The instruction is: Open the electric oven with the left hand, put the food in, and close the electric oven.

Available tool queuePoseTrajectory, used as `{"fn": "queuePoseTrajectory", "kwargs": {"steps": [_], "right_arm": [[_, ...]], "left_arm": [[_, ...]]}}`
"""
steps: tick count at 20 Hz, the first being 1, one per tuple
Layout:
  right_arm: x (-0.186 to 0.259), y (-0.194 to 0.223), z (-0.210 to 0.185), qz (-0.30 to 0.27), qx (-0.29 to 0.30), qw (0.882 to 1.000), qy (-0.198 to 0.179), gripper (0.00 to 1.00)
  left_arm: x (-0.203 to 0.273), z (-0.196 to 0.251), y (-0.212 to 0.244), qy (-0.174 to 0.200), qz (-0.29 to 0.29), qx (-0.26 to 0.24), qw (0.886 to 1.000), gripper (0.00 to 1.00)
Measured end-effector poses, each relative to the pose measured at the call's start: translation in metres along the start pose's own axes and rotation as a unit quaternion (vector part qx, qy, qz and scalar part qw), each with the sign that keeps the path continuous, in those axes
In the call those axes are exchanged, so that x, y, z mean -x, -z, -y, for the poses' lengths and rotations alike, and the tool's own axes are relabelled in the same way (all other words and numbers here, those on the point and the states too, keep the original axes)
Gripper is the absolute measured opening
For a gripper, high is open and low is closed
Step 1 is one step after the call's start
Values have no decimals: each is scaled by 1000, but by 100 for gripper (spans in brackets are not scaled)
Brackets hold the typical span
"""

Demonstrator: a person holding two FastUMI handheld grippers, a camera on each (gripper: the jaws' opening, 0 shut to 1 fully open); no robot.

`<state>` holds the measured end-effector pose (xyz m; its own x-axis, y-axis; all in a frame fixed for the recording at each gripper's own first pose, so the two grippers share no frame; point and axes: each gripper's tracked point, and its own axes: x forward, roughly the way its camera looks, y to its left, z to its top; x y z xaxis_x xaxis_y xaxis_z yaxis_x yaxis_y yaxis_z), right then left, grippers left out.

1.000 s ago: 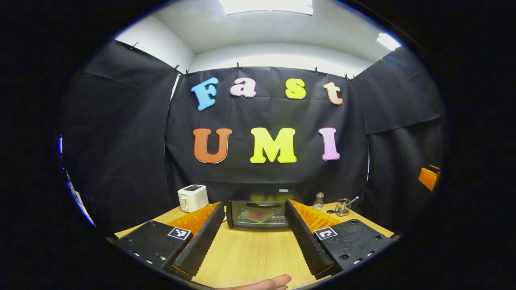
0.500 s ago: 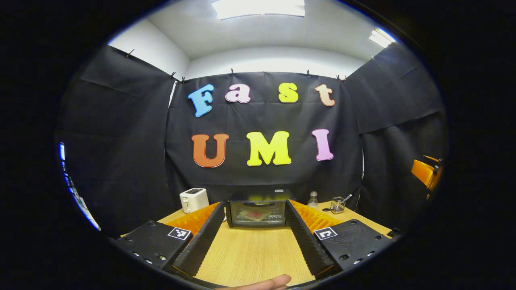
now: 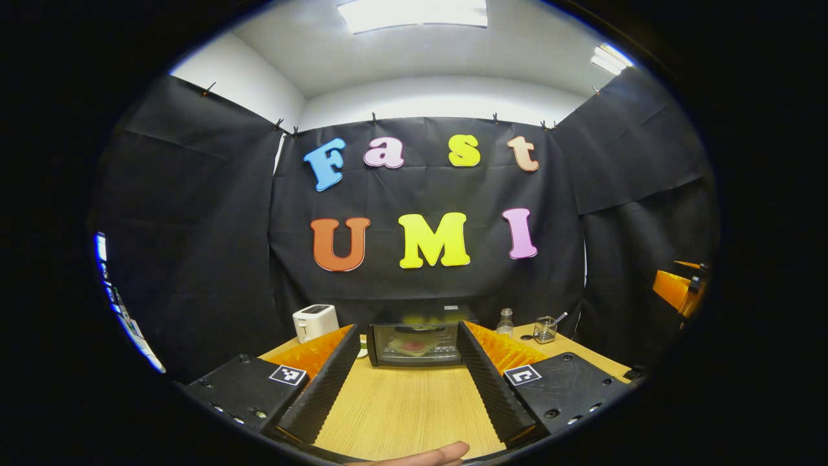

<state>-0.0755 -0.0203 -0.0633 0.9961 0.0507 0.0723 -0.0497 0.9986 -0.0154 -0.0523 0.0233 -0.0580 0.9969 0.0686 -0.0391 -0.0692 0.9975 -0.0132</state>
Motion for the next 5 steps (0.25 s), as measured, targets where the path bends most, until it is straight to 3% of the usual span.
{"fn": "queuePoseTrajectory", "kwargs": {"steps": [3,4,5], "right_arm": [[-2,3,6,0,-2,1000,4,92],[-3,3,7,2,-2,1000,5,92],[-4,3,8,5,-2,1000,6,94]], "left_arm": [[-4,4,2,1,-2,-2,1000,95],[-6,7,4,6,-4,-3,1000,84],[-7,11,5,9,-4,-3,1000,95]]}}
